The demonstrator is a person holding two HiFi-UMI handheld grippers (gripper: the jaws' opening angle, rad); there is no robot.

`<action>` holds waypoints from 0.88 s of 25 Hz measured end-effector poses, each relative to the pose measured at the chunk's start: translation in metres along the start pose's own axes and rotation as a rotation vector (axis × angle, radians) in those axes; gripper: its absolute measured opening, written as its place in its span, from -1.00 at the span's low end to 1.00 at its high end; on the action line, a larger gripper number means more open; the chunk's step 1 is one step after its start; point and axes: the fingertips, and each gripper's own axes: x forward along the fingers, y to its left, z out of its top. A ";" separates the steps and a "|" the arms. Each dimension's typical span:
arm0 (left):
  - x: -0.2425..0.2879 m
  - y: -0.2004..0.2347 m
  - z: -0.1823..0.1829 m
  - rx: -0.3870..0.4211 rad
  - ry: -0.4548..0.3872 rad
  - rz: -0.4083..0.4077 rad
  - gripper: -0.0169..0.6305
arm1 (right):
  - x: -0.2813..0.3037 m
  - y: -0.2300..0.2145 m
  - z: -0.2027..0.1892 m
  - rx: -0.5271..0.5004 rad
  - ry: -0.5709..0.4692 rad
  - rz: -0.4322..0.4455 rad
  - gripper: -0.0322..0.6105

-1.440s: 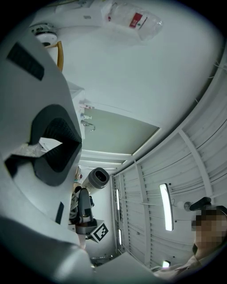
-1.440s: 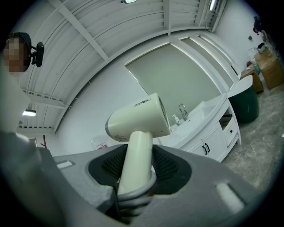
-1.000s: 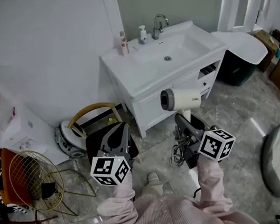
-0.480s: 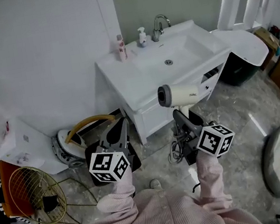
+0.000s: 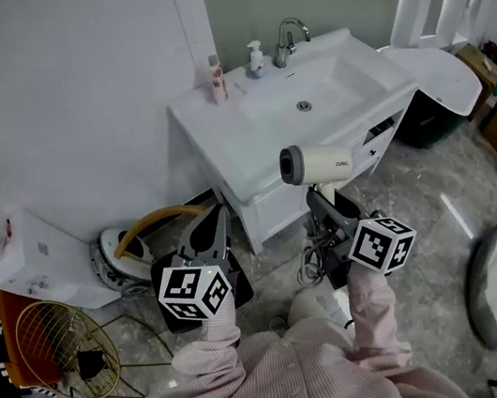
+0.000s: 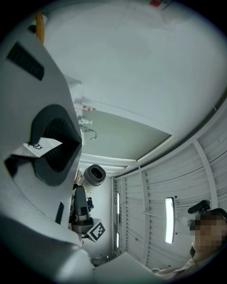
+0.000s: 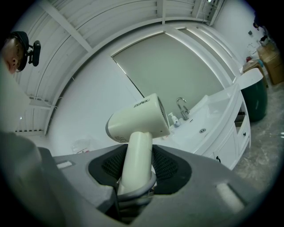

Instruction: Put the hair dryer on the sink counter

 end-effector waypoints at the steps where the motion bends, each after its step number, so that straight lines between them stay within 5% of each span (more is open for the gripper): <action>1: 0.003 0.002 -0.001 -0.002 0.004 0.001 -0.96 | 0.003 -0.003 0.001 0.004 0.002 -0.002 -0.37; 22: 0.153 0.079 -0.028 -0.095 0.073 0.112 -0.96 | 0.157 -0.112 0.039 0.049 0.152 0.035 -0.37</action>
